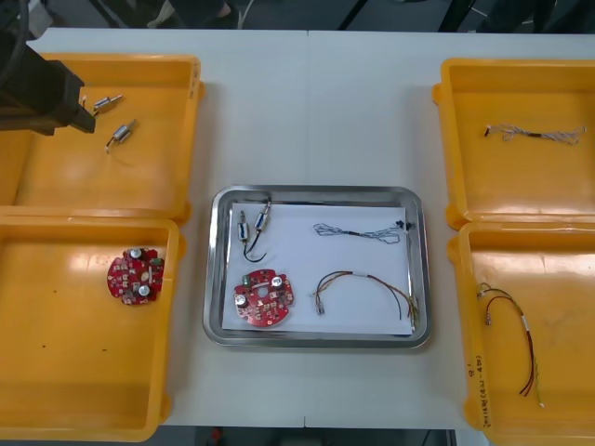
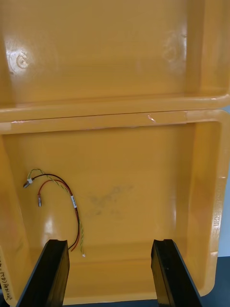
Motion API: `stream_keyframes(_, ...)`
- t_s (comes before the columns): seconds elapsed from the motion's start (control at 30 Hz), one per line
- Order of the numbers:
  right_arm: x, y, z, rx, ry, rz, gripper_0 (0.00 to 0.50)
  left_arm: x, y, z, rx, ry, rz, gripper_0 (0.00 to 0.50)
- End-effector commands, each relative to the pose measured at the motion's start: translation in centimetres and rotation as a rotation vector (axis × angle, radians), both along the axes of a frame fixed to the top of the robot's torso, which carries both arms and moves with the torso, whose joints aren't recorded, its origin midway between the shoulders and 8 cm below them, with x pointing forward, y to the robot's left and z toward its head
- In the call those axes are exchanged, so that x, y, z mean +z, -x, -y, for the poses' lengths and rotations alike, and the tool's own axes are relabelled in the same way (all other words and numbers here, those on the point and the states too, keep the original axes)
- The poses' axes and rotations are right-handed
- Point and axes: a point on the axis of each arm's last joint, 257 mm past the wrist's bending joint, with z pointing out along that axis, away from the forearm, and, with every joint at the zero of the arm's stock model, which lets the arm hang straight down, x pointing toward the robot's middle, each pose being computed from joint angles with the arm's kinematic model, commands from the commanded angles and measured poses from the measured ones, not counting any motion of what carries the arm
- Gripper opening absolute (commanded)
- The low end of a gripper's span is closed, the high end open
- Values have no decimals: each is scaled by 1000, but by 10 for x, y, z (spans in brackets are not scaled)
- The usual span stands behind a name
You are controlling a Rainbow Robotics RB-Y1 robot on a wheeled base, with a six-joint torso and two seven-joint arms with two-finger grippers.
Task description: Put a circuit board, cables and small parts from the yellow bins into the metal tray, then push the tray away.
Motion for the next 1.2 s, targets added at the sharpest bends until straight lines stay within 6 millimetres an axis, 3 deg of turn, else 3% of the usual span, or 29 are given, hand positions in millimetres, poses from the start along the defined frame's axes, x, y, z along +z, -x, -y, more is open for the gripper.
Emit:
stream_keyframes(0.03,-1,8,-8,29,44,-33,500,7,12,-39,30,-44,23,500)
stream_keyframes(0.23,-1,14,-31,145,93,-68,500,-4,23,-61,57,-66,9,500)
stream_keyframes(0.43,1,12,-71,303,149,-74,500,-14,37,-84,63,-78,-3,500)
stream_keyframes(0.57,0,12,-91,379,169,-77,500,-18,44,-86,53,-90,-7,500)
stream_keyframes(0.8,-1,10,-147,596,230,-102,500,-28,60,-91,34,-100,-14,500)
stream_keyframes(1.2,-8,14,-222,876,303,-123,500,-53,84,-85,-1,-130,-52,500)
